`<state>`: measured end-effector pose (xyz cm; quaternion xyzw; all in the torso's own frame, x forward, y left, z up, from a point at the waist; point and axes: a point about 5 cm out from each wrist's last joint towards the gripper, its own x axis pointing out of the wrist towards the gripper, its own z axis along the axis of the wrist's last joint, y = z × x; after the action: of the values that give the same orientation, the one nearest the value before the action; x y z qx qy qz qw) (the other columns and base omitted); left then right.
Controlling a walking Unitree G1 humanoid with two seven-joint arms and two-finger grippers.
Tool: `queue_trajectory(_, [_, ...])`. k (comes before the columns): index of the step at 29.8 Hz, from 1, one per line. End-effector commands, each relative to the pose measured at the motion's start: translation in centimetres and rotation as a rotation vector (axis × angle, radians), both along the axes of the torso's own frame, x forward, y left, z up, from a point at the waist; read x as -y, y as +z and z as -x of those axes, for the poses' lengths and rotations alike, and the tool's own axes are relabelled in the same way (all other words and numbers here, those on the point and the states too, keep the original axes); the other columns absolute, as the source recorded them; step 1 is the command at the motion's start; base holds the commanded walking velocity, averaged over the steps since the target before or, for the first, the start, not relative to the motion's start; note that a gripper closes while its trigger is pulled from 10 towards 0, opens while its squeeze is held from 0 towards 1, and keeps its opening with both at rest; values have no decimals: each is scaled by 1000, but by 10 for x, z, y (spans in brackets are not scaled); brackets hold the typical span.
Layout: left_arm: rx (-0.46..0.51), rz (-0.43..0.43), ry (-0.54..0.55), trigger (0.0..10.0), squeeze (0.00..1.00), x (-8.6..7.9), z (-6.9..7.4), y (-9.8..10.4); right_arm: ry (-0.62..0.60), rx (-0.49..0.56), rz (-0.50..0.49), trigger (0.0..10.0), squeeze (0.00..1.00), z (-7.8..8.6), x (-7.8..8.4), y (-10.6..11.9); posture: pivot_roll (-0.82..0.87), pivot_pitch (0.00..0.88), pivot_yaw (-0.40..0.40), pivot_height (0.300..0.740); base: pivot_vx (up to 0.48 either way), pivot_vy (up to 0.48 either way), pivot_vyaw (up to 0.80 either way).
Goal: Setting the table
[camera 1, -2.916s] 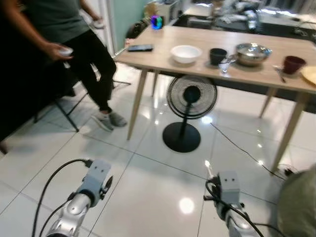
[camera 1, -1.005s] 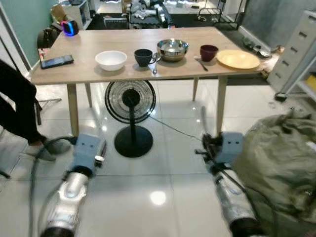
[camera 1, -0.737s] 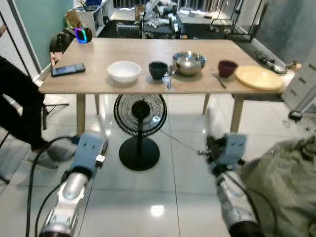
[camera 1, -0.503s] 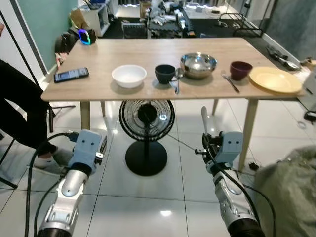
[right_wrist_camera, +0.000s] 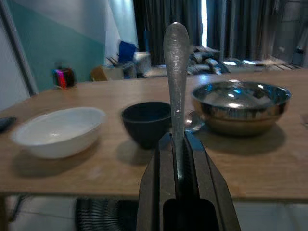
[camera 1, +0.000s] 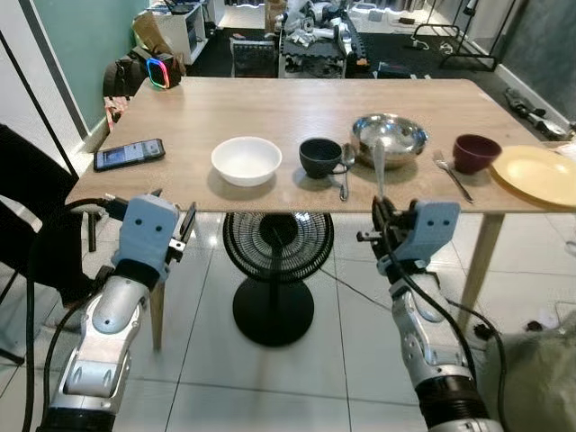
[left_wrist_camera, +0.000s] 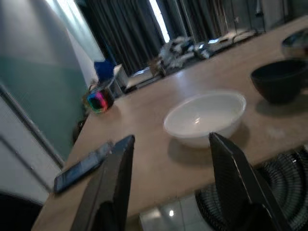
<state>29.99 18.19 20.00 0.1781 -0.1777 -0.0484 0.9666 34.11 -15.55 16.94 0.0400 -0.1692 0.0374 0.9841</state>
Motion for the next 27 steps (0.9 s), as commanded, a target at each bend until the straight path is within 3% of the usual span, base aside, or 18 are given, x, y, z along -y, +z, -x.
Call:
queue_trajectory(1, [-20, -9, -21, 10000, 0, 3, 4, -2, -11, -8, 11, 10000, 0, 0, 1, -1, 73, 24, 59, 740, 416, 0, 0])
queue_trajectory(9, [-55, -12, -46, 10000, 0, 9, 10, -4, 8, -36, 28, 10000, 0, 5, 0, -5, 71, 24, 59, 740, 414, 0, 0])
queue_trajectory(21, [-69, -27, -58, 10000, 0, 13, 13, -4, 54, -12, 30, 10000, 0, 5, -2, 8, 71, 17, 57, 740, 396, 0, 0])
queue_trajectory(27, [-94, -24, -80, 10000, 0, 16, 15, -7, 37, -29, 27, 10000, 0, 5, 1, 6, 73, 16, 55, 740, 97, 0, 0])
